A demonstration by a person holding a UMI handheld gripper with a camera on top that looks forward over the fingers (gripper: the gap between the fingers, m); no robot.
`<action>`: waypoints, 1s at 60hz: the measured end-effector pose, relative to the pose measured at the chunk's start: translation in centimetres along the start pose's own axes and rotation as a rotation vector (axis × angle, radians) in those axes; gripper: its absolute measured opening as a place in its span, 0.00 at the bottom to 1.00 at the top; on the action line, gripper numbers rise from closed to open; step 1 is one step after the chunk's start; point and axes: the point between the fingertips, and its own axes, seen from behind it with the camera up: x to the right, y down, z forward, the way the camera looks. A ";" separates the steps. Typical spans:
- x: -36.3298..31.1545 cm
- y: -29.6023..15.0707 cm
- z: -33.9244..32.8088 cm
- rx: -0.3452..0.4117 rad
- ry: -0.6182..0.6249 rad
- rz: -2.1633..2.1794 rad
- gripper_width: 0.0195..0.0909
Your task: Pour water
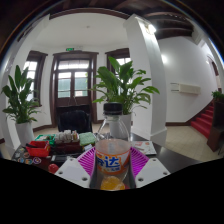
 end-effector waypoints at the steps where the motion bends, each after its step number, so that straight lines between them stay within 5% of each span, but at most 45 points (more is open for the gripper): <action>1: 0.0 0.0 0.0 0.000 0.000 -0.001 0.38; 15: -0.2 2.1 -0.3 -0.089 -0.020 0.026 0.67; 37: -0.2 7.5 -11.2 -0.200 -0.086 -0.100 0.71; 60: -1.1 3.5 -22.2 -0.125 -0.177 -0.063 0.71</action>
